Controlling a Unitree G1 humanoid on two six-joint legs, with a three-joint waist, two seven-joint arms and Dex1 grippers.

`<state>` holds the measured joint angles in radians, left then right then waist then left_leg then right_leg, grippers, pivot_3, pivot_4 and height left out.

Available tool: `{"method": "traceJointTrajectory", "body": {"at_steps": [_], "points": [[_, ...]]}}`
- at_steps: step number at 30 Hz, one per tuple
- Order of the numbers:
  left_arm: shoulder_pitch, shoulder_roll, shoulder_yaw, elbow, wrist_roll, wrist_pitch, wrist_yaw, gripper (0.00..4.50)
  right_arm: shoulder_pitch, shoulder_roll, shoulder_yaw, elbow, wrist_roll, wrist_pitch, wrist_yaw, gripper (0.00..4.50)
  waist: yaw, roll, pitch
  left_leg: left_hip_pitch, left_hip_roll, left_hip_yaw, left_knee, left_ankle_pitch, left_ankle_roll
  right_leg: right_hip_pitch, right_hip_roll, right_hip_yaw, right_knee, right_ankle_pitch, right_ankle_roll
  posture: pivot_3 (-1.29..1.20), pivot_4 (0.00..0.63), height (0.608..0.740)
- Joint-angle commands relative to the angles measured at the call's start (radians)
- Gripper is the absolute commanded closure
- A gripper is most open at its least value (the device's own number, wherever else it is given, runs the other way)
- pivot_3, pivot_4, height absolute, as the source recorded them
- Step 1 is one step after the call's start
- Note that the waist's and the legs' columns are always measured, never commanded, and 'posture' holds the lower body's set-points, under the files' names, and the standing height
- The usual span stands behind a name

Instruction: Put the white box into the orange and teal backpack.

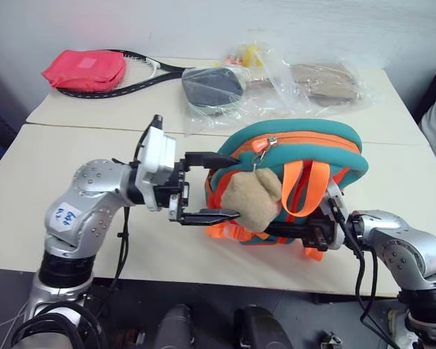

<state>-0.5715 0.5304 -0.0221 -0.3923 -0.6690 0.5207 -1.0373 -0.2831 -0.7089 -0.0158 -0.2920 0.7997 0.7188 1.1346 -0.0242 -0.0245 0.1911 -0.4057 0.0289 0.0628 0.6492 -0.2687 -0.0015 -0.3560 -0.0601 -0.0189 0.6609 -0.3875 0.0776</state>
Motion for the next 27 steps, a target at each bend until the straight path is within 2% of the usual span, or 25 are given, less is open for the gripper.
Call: {"method": "traceJointTrajectory", "body": {"at_steps": [1, 6, 8, 19, 25, 27], "points": [[0.002, -0.01, 0.004, -0.042, -0.03, -0.014, 0.005, 0.89, -0.013, 0.01, -0.004, -0.016, 0.008, -0.004, -0.001, 4.38, 0.0, 0.0, 0.0, 0.0, 0.0, 0.0, 0.0, 0.0, 0.0, 0.0, 0.0, 0.0, 0.0, 0.0, 0.0, 0.0, 0.15, 0.74], [0.021, 0.008, 0.04, -0.056, -0.035, -0.025, 0.008, 2.39, -0.011, 0.014, -0.006, -0.024, 0.01, 0.002, -0.013, 4.38, -0.001, 0.0, 0.0, 0.0, 0.0, 0.0, 0.0, 0.0, 0.0, 0.0, 0.0, 0.0, 0.0, 0.0, 0.0, 0.0, 0.15, 0.74], [0.028, 0.029, 0.057, -0.055, -0.02, -0.032, 0.008, 2.85, -0.01, 0.016, -0.007, -0.028, 0.012, 0.004, -0.019, 4.38, -0.001, 0.0, 0.0, 0.0, 0.0, 0.0, 0.0, 0.0, 0.0, 0.0, 0.0, 0.0, 0.0, 0.0, 0.0, 0.0, 0.15, 0.74], [0.044, 0.153, 0.132, -0.058, -0.072, -0.031, -0.038, 2.92, -0.01, 0.023, -0.004, -0.027, 0.01, -0.002, -0.025, 4.38, -0.003, 0.0, 0.0, 0.0, 0.0, 0.0, -0.001, 0.0, 0.0, 0.0, 0.0, 0.0, 0.0, 0.0, 0.0, 0.0, 0.15, 0.74], [0.031, 0.106, 0.054, -0.034, -0.037, -0.045, -0.022, 2.92, -0.016, 0.03, 0.002, -0.015, 0.008, -0.008, -0.018, 4.38, -0.001, 0.0, 0.0, 0.0, 0.0, 0.0, -0.001, 0.0, 0.0, 0.0, 0.0, 0.0, 0.0, 0.0, 0.0, 0.0, 0.15, 0.74], [0.026, 0.094, 0.039, -0.025, -0.02, -0.054, -0.018, 3.47, -0.016, 0.033, 0.004, -0.013, 0.007, -0.009, -0.017, 4.38, -0.001, 0.0, 0.0, 0.0, 0.0, 0.0, -0.001, 0.0, 0.0, 0.0, 0.0, 0.0, 0.0, 0.0, 0.0, 0.0, 0.15, 0.74]]}}
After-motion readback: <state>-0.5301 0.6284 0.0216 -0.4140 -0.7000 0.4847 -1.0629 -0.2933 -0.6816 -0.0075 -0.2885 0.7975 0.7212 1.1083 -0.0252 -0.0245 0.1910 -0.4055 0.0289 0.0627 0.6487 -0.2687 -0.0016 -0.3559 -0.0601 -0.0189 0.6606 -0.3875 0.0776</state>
